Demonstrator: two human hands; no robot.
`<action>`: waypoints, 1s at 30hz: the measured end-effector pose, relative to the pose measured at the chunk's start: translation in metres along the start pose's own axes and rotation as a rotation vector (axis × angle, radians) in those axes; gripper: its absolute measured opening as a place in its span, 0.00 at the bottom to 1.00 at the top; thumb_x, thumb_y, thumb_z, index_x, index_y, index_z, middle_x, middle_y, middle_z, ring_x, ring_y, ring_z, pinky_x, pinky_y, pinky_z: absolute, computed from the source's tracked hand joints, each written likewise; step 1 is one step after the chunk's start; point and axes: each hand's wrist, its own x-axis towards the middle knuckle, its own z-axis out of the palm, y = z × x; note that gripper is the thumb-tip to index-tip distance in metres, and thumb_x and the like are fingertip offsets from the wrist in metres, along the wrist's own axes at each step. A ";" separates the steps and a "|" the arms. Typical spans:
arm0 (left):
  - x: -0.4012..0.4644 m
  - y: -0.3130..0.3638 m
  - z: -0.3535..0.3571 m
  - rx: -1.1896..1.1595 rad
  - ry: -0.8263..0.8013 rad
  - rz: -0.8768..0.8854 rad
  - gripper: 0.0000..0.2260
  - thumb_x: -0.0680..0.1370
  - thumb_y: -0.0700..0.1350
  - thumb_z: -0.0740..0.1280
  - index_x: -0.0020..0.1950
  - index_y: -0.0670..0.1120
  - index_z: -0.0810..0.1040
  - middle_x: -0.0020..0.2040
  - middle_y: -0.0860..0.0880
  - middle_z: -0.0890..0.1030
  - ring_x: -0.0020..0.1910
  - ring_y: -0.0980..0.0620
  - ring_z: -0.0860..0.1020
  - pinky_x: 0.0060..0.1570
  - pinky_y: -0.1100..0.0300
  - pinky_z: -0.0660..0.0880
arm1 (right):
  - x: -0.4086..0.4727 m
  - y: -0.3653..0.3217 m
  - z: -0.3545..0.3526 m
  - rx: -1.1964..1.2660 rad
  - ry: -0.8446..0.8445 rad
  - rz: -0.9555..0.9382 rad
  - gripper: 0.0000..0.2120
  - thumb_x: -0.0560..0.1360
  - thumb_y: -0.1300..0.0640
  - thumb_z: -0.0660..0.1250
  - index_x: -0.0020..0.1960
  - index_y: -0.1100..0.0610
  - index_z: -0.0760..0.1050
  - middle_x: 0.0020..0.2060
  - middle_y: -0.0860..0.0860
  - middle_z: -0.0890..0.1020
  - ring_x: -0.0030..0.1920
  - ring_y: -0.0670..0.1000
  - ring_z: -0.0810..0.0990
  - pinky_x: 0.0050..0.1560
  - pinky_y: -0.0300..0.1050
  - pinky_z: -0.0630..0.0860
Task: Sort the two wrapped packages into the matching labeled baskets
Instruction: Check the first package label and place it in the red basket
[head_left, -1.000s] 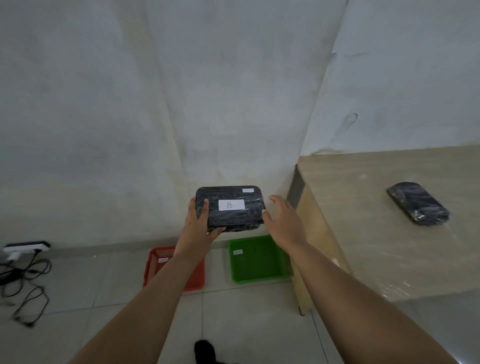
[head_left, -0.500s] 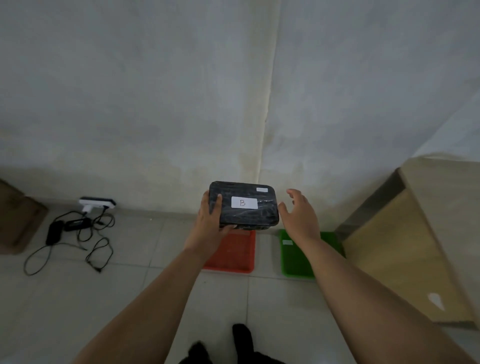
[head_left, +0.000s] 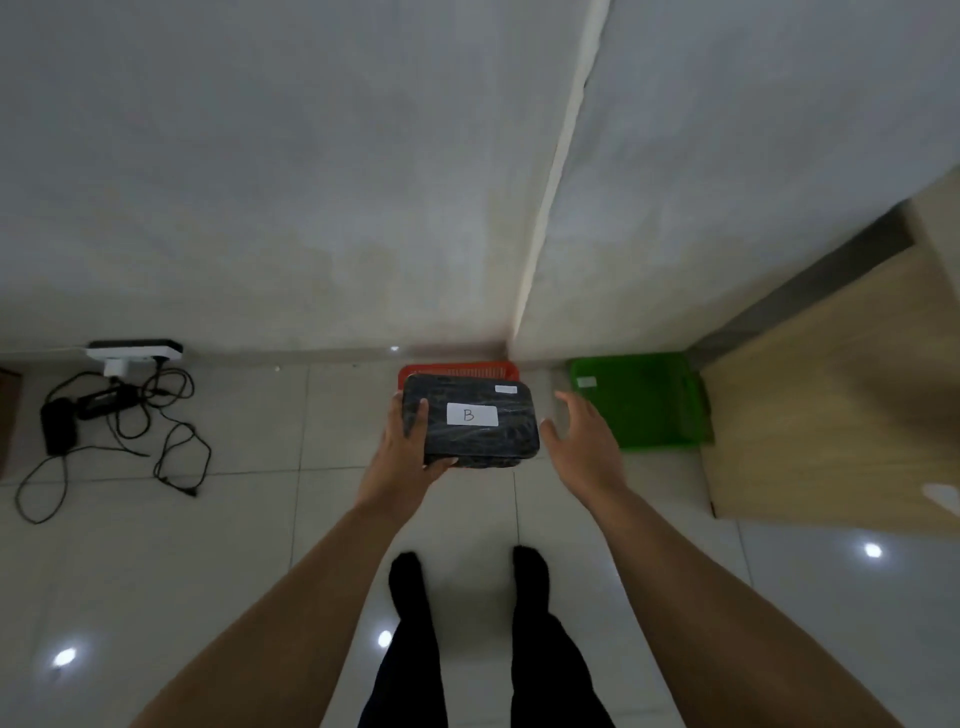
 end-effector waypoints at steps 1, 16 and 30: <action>0.005 -0.008 0.008 0.002 -0.017 -0.001 0.38 0.75 0.52 0.66 0.76 0.46 0.46 0.77 0.43 0.43 0.76 0.43 0.51 0.71 0.49 0.62 | 0.003 0.003 0.011 0.000 -0.012 0.003 0.20 0.75 0.52 0.62 0.66 0.54 0.67 0.63 0.55 0.75 0.61 0.55 0.74 0.54 0.46 0.69; 0.158 -0.157 0.210 -0.063 -0.046 -0.055 0.39 0.76 0.52 0.65 0.76 0.48 0.42 0.77 0.44 0.40 0.77 0.43 0.49 0.71 0.43 0.62 | 0.145 0.129 0.215 -0.046 -0.099 0.025 0.19 0.76 0.52 0.61 0.66 0.55 0.66 0.61 0.54 0.75 0.60 0.54 0.73 0.59 0.49 0.70; 0.317 -0.256 0.388 0.043 -0.012 -0.039 0.41 0.74 0.58 0.65 0.76 0.51 0.41 0.77 0.46 0.38 0.76 0.41 0.50 0.70 0.43 0.61 | 0.277 0.262 0.379 -0.141 -0.082 -0.035 0.25 0.75 0.55 0.62 0.70 0.53 0.59 0.72 0.56 0.62 0.72 0.57 0.61 0.69 0.61 0.66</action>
